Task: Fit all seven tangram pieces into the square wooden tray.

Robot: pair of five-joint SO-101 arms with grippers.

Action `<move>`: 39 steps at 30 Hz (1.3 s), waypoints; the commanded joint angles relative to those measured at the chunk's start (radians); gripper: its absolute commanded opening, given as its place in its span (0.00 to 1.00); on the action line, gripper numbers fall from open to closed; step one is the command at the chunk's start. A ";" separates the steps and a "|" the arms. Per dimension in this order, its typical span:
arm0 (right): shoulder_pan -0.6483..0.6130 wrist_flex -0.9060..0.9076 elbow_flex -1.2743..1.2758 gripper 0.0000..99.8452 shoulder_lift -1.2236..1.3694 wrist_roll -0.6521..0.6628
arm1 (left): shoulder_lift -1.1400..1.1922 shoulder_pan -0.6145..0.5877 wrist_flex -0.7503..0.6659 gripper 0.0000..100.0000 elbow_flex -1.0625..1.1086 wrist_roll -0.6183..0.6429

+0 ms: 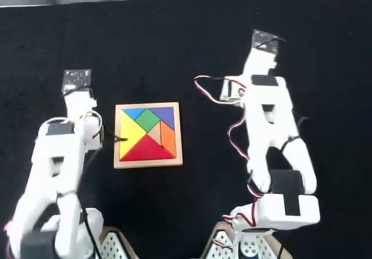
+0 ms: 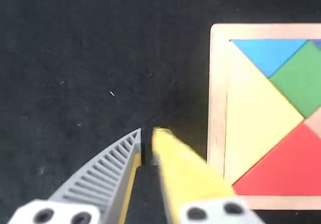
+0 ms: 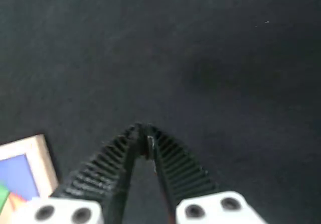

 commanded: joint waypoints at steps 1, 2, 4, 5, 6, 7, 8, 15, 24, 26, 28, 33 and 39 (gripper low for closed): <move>0.028 -0.029 -0.002 0.01 -0.042 0.012 | 0.146 0.019 -0.002 0.03 -0.117 -0.006; 0.026 -0.029 -0.002 0.01 -0.042 0.012 | 0.181 0.022 -0.002 0.03 -0.136 -0.006; 0.026 -0.031 -0.001 0.01 -0.041 0.012 | 0.232 0.038 0.005 0.03 -0.173 -0.006; 0.026 -0.031 -0.001 0.01 -0.041 0.012 | 0.244 0.047 0.005 0.03 -0.183 -0.005; 0.028 -0.031 -0.001 0.01 -0.041 0.012 | 0.249 0.062 0.005 0.03 -0.188 -0.002; 0.029 -0.031 -0.001 0.01 -0.041 0.012 | 0.249 0.079 0.005 0.03 -0.188 0.018; 0.029 -0.031 -0.001 0.01 -0.041 0.012 | 0.249 0.097 0.005 0.03 -0.189 0.046; 0.029 -0.069 0.030 0.01 -0.041 0.012 | 0.258 0.239 0.005 0.03 -0.188 0.135; 0.029 -0.080 0.045 0.01 -0.041 0.075 | 0.249 0.107 0.006 0.03 -0.196 0.137; 0.029 -0.086 0.056 0.01 -0.042 0.075 | 0.261 0.050 -0.005 0.03 -0.197 0.137; 0.029 -0.086 0.056 0.01 -0.042 0.075 | 0.273 0.045 -0.020 0.03 -0.186 0.135; 0.029 -0.087 0.054 0.01 -0.042 0.075 | 0.362 0.091 -0.029 0.03 -0.226 0.135; 0.029 -0.087 0.056 0.01 -0.042 0.075 | 0.420 0.133 -0.025 0.03 -0.278 0.189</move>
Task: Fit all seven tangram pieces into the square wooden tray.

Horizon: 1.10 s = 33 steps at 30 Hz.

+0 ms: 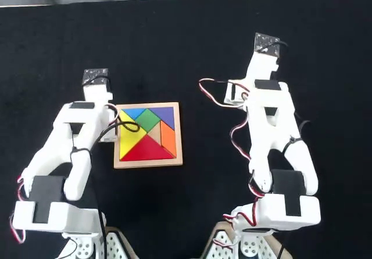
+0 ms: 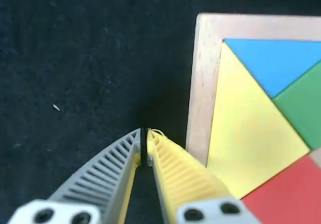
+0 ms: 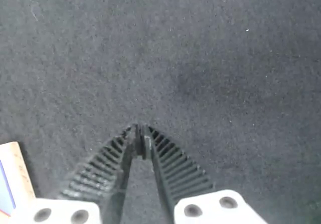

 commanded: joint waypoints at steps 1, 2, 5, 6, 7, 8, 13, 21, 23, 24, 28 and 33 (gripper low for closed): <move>0.015 -0.018 -0.007 0.01 -0.041 0.009 | 0.002 0.028 0.006 0.03 -0.067 0.063; 0.015 -0.018 -0.007 0.01 -0.041 0.009 | 0.002 0.035 0.020 0.03 -0.070 0.072; 0.015 -0.018 -0.007 0.01 -0.041 0.009 | 0.003 0.077 0.046 0.03 -0.076 0.075; 0.015 -0.018 -0.007 0.01 -0.041 0.009 | 0.003 0.094 0.049 0.03 -0.074 0.077; 0.015 -0.018 -0.007 0.01 -0.041 0.009 | 0.005 0.110 0.051 0.03 -0.074 0.080; 0.015 -0.018 -0.007 0.01 -0.041 0.009 | 0.005 0.122 0.051 0.03 -0.076 0.083; 0.015 -0.018 -0.007 0.01 -0.041 0.009 | 0.008 0.134 0.043 0.03 -0.096 0.084; 0.012 -0.018 -0.007 0.01 -0.039 0.009 | 0.011 0.156 0.041 0.03 -0.113 0.084; 0.012 -0.018 -0.007 0.01 -0.039 0.009 | 0.012 0.165 0.041 0.03 -0.119 0.084; 0.012 -0.018 -0.007 0.01 -0.039 0.009 | 0.012 0.171 0.041 0.03 -0.119 0.084; 0.014 -0.018 -0.007 0.01 -0.039 0.009 | 0.009 0.183 0.041 0.03 -0.119 0.084; 0.015 -0.018 -0.007 0.01 -0.039 0.011 | -0.032 0.065 0.081 0.03 -0.191 0.077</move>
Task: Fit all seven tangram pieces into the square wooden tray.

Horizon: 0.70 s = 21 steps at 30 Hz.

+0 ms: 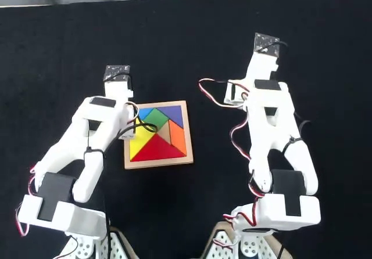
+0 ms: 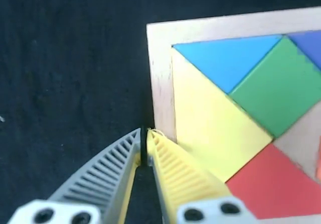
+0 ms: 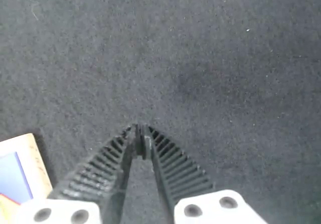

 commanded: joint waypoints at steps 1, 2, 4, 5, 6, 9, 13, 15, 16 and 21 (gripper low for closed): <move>0.015 -0.018 -0.007 0.01 -0.039 0.011 | -0.069 -0.120 0.044 0.03 -0.134 0.003; 0.015 -0.018 -0.010 0.01 -0.039 0.011 | -0.089 -0.159 0.055 0.03 -0.170 0.002; 0.015 -0.018 -0.013 0.01 -0.045 0.011 | -0.130 -0.223 0.069 0.03 -0.252 -0.012; 0.014 -0.018 -0.022 0.01 -0.048 0.011 | -0.155 -0.243 0.071 0.03 -0.295 -0.044; 0.014 -0.011 -0.041 0.01 -0.050 0.011 | -0.178 -0.257 0.071 0.03 -0.335 -0.092; 0.015 0.089 -0.139 0.01 -0.091 0.012 | -0.239 -0.260 0.061 0.03 -0.460 -0.252; 0.015 0.367 -0.381 0.01 -0.223 0.137 | -0.276 -0.231 0.069 0.03 -0.667 -0.342; 0.015 0.482 -0.527 0.01 -0.303 0.216 | -0.281 -0.216 0.077 0.03 -0.763 -0.341; 0.015 0.531 -0.599 0.01 -0.343 0.249 | -0.288 -0.208 0.103 0.03 -0.822 -0.341; 0.008 0.649 -0.852 0.01 -0.524 0.310 | -0.373 -0.136 0.356 0.03 -1.122 -0.341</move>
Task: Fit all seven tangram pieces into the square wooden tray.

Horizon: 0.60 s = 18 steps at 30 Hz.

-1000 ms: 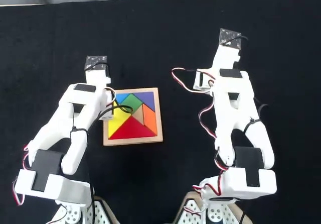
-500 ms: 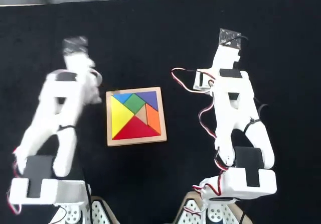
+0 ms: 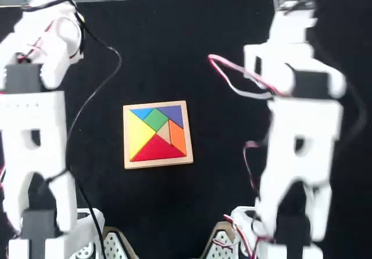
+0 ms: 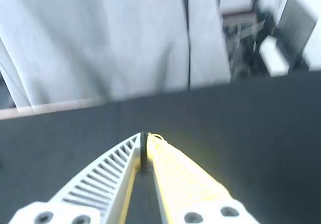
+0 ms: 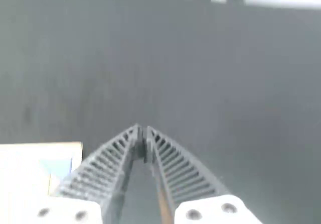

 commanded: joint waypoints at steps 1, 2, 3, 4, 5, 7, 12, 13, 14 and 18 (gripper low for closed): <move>0.006 0.051 -0.202 0.01 -0.154 0.023 | -0.092 0.082 0.152 0.03 -0.245 -0.009; 0.006 0.051 -0.223 0.01 -0.186 0.023 | -0.107 0.105 0.189 0.03 -0.291 -0.009; 0.006 0.052 -0.240 0.01 -0.220 0.018 | -0.124 0.125 0.222 0.03 -0.332 -0.009; 0.006 0.054 -0.251 0.02 -0.252 0.008 | -0.144 0.147 0.256 0.03 -0.377 -0.009; 0.006 0.054 -0.255 0.02 -0.285 -0.009 | -0.166 0.166 0.292 0.03 -0.417 -0.009; 0.006 0.051 -0.260 0.02 -0.346 -0.043 | -0.206 0.193 0.339 0.03 -0.481 -0.009; 0.006 0.048 -0.265 0.02 -0.484 -0.100 | -0.302 0.194 0.405 0.03 -0.573 -0.009; 0.006 0.048 -0.265 0.02 -0.507 -0.109 | -0.324 0.194 0.419 0.03 -0.581 -0.009; 0.006 0.046 -0.265 0.02 -0.530 -0.115 | -0.348 0.194 0.434 0.03 -0.588 -0.009; 0.008 0.034 -0.265 0.02 -0.630 -0.117 | -0.474 0.194 0.505 0.03 -0.601 -0.009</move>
